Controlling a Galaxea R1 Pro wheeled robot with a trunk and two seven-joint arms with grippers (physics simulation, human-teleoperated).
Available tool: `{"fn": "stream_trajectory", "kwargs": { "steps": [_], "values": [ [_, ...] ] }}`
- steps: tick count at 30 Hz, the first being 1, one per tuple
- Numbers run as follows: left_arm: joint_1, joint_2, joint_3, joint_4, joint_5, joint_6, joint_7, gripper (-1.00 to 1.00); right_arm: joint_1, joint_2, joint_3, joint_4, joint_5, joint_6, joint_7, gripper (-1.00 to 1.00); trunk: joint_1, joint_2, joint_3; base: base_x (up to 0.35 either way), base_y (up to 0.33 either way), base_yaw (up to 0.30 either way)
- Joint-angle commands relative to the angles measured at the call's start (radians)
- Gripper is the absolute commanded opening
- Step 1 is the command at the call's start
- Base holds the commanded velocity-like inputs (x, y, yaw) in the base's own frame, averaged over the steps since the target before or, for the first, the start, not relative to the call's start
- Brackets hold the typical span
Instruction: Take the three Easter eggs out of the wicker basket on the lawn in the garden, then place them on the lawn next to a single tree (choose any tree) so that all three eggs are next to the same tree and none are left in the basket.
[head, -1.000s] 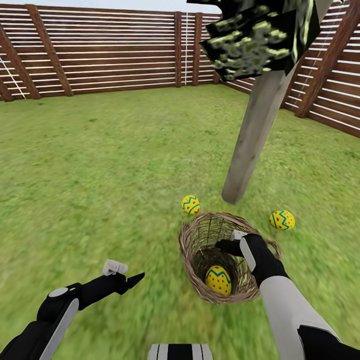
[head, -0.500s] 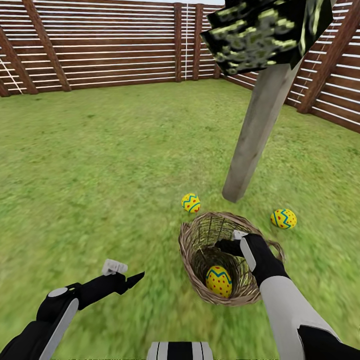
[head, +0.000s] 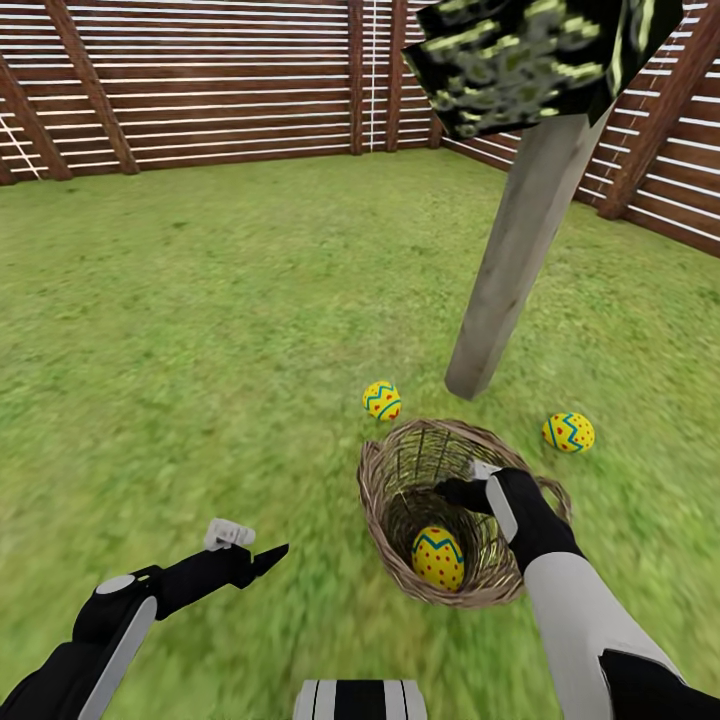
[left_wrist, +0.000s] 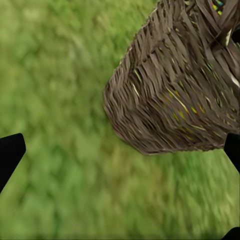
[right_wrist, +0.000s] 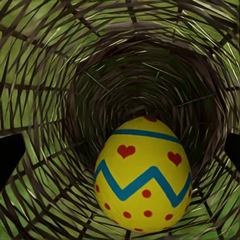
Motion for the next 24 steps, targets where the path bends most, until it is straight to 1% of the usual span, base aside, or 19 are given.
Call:
{"fn": "stream_trajectory", "kwargs": {
  "steps": [1,11,17,24],
  "values": [
    [0.000,0.001,0.000,-0.001,0.009,0.008,0.002,1.00,0.000,0.001,-0.008,-0.001,-0.003,0.004,0.001,1.00,0.000,0.000,-0.002,0.000,0.000,0.000],
    [0.000,-0.001,-0.003,-0.001,0.008,0.008,0.000,1.00,0.000,0.002,-0.016,-0.001,-0.003,0.004,0.001,1.00,0.000,0.000,-0.015,0.000,0.000,0.000],
    [0.000,-0.001,-0.003,-0.001,0.008,0.008,0.000,1.00,0.000,0.001,-0.017,-0.001,-0.003,0.004,0.001,1.00,0.023,-0.042,-0.041,0.000,0.000,0.000],
    [0.000,-0.001,-0.003,-0.001,0.007,0.008,0.000,1.00,0.000,0.001,-0.017,-0.002,-0.003,0.004,0.001,1.00,0.026,-0.044,-0.076,0.000,0.000,0.000]
  ]
}}
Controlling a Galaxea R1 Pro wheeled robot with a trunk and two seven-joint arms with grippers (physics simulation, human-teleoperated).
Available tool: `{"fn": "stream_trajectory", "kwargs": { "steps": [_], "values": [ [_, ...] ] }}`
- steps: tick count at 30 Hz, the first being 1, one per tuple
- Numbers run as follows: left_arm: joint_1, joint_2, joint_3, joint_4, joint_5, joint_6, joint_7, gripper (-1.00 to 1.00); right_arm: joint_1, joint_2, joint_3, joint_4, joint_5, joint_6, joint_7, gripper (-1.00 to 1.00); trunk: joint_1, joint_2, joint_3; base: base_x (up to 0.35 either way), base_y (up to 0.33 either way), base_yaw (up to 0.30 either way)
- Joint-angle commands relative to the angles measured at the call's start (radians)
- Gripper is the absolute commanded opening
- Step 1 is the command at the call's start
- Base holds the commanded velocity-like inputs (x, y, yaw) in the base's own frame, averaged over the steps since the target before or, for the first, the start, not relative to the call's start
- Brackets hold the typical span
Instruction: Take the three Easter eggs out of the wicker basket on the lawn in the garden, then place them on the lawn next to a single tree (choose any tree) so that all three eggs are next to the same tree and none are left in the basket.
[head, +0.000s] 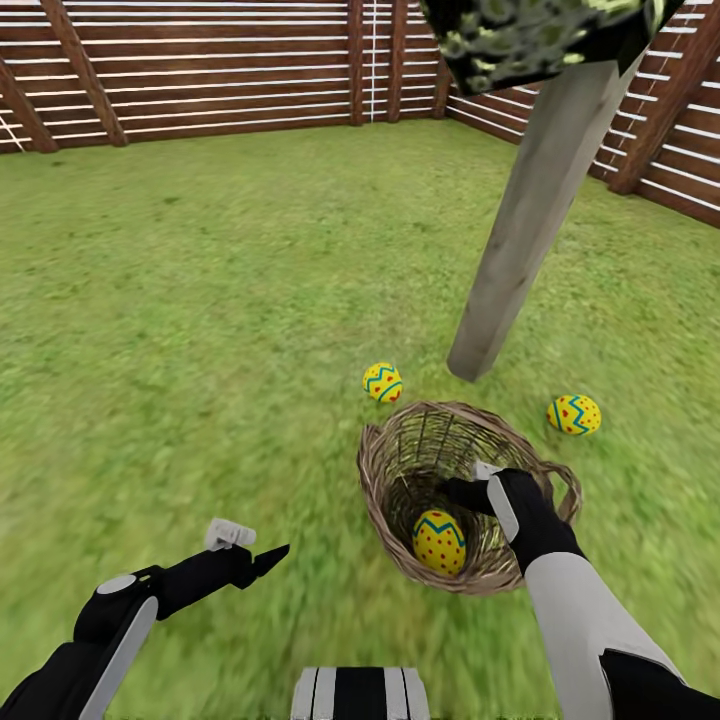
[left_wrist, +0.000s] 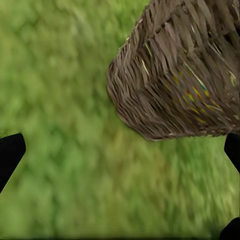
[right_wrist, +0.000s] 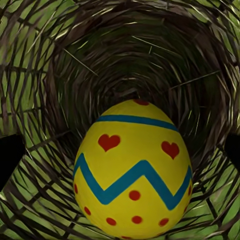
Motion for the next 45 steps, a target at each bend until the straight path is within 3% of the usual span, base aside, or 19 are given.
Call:
{"fn": "stream_trajectory", "kwargs": {
  "steps": [1,26,45],
  "values": [
    [0.000,0.001,-0.001,-0.001,0.009,0.008,0.002,1.00,0.000,0.001,-0.005,-0.001,-0.003,0.005,0.001,1.00,0.000,-0.001,-0.006,0.000,0.000,0.000],
    [0.000,0.001,-0.001,-0.001,0.010,0.008,0.002,1.00,0.000,0.008,0.003,-0.009,-0.003,-0.003,0.004,1.00,0.011,-0.006,-0.122,0.000,0.000,0.000],
    [0.000,0.001,-0.004,-0.001,0.009,0.008,-0.002,1.00,0.000,0.010,0.002,-0.014,-0.003,-0.004,0.004,1.00,0.011,-0.006,-0.124,0.058,0.024,0.000]
  ]
}}
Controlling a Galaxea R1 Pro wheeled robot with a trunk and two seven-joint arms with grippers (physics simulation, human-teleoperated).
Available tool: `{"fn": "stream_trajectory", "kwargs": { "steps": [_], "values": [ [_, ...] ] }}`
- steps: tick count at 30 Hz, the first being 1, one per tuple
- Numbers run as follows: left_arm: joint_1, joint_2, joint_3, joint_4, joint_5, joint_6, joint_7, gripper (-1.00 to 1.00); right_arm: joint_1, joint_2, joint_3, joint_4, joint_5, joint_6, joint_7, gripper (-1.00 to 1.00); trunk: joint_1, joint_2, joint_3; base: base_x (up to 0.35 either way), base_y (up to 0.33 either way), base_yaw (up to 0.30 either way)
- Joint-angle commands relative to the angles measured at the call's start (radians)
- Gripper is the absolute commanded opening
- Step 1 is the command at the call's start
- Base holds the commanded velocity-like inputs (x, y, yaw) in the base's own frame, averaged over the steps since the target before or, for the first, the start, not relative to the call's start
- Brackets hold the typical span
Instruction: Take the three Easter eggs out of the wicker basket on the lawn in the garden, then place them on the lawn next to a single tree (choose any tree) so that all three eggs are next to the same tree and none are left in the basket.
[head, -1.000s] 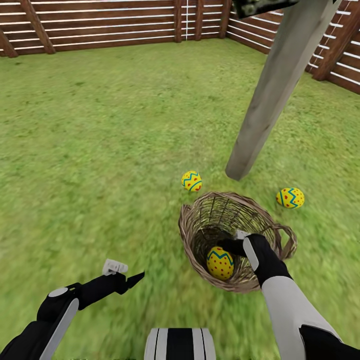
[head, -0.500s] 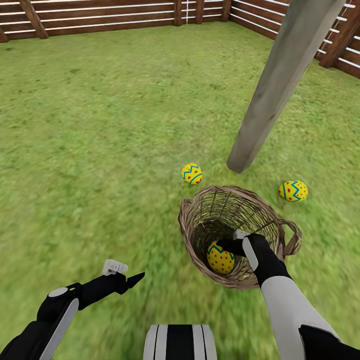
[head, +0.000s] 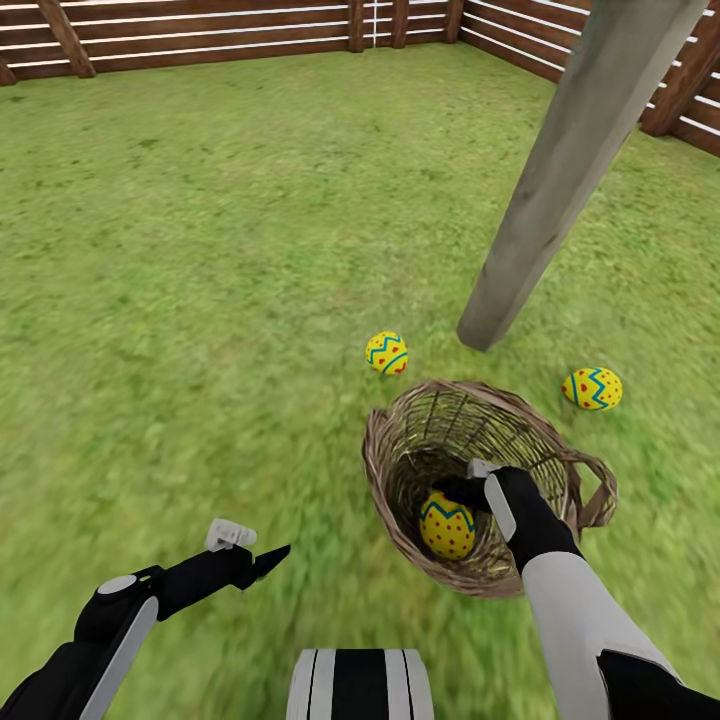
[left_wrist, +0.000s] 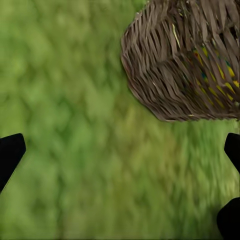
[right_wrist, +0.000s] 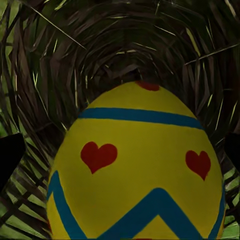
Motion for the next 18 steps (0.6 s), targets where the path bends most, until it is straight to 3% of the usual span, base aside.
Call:
{"fn": "stream_trajectory", "kwargs": {
  "steps": [1,18],
  "values": [
    [0.000,0.001,-0.001,-0.001,0.008,0.008,0.002,1.00,-0.001,0.001,-0.005,-0.002,-0.002,0.004,0.002,1.00,0.000,0.000,-0.001,0.111,0.001,0.000],
    [0.000,0.001,0.001,-0.001,0.010,0.008,0.002,1.00,0.000,0.001,-0.009,-0.003,-0.003,0.002,0.002,1.00,0.000,0.000,-0.012,0.007,0.000,0.000]
  ]
}}
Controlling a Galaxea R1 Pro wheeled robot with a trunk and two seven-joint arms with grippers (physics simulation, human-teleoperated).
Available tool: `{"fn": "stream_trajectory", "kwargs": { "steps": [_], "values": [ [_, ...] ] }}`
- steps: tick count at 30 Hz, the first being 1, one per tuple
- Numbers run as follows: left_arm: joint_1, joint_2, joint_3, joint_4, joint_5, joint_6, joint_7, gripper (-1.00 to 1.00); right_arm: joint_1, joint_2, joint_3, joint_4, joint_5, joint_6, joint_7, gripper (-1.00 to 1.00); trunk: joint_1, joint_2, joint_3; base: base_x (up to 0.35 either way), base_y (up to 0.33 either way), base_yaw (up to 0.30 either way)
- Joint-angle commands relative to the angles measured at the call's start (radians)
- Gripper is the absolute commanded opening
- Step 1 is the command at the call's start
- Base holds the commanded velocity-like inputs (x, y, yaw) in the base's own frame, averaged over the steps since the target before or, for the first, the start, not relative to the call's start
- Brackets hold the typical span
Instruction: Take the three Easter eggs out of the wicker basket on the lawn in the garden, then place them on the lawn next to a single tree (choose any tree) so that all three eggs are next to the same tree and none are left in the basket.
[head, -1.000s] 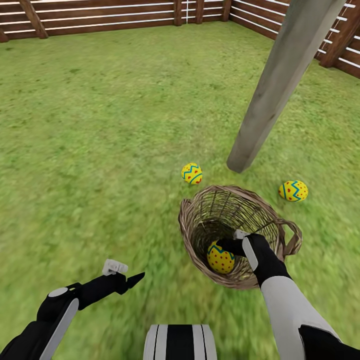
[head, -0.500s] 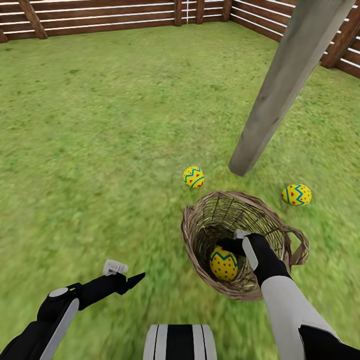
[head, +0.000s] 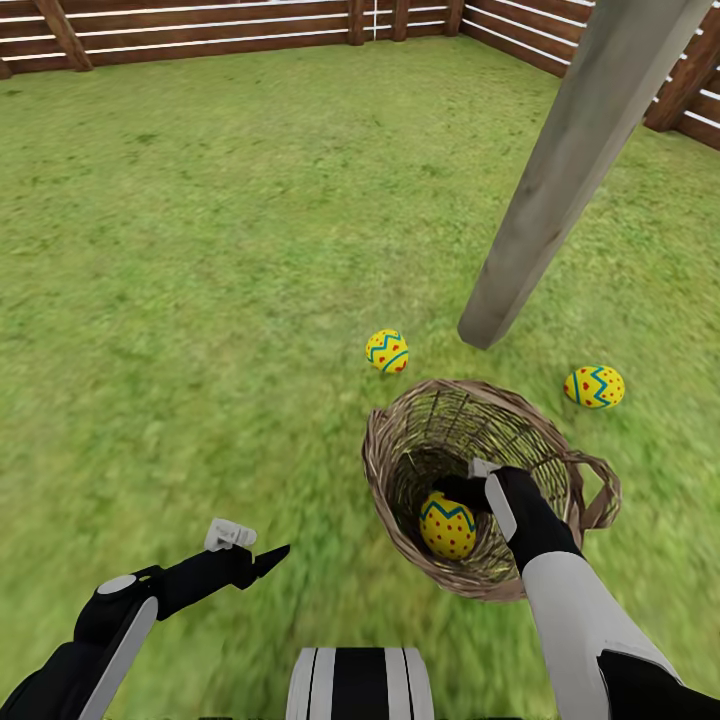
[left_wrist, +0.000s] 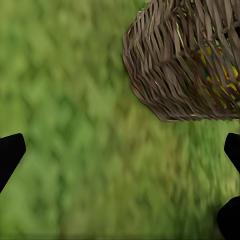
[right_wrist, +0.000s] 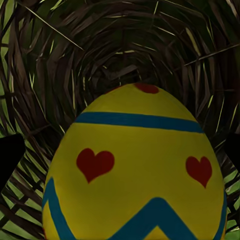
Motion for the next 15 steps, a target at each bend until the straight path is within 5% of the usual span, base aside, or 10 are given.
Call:
{"fn": "stream_trajectory", "kwargs": {
  "steps": [1,8,15],
  "values": [
    [0.000,0.001,-0.001,-0.001,0.009,0.008,0.002,1.00,0.000,0.001,-0.005,-0.001,-0.002,0.005,0.002,1.00,0.000,0.000,-0.002,0.000,0.000,0.000],
    [0.000,0.001,-0.002,-0.001,0.009,0.008,-0.001,1.00,0.000,0.001,-0.005,-0.002,-0.002,0.004,0.002,1.00,0.003,-0.002,-0.029,0.000,0.000,0.000],
    [0.000,0.001,-0.002,-0.001,0.009,0.008,-0.005,1.00,0.000,0.001,-0.006,-0.017,-0.002,0.004,0.001,1.00,0.003,-0.002,-0.029,0.000,0.000,0.000]
  ]
}}
